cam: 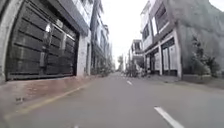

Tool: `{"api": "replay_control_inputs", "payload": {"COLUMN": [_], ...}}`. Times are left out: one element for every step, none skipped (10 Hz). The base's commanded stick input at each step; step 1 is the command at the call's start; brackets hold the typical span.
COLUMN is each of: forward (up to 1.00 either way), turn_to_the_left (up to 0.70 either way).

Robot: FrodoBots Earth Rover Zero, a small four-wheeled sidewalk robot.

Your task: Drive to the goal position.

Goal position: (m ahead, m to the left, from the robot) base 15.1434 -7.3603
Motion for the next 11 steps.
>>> {"api": "replay_control_inputs", "payload": {"forward": [1.0, 1.0, 1.0, 1.0, 1.0, 1.0, 1.0, 1.0, 1.0, 1.0, 1.0], "turn_to_the_left": [-0.4, -0.4, -0.03, 0.0, 0.0, 0.0, 0.0, 0.0, 0.0, 0.0, 0.0]}}
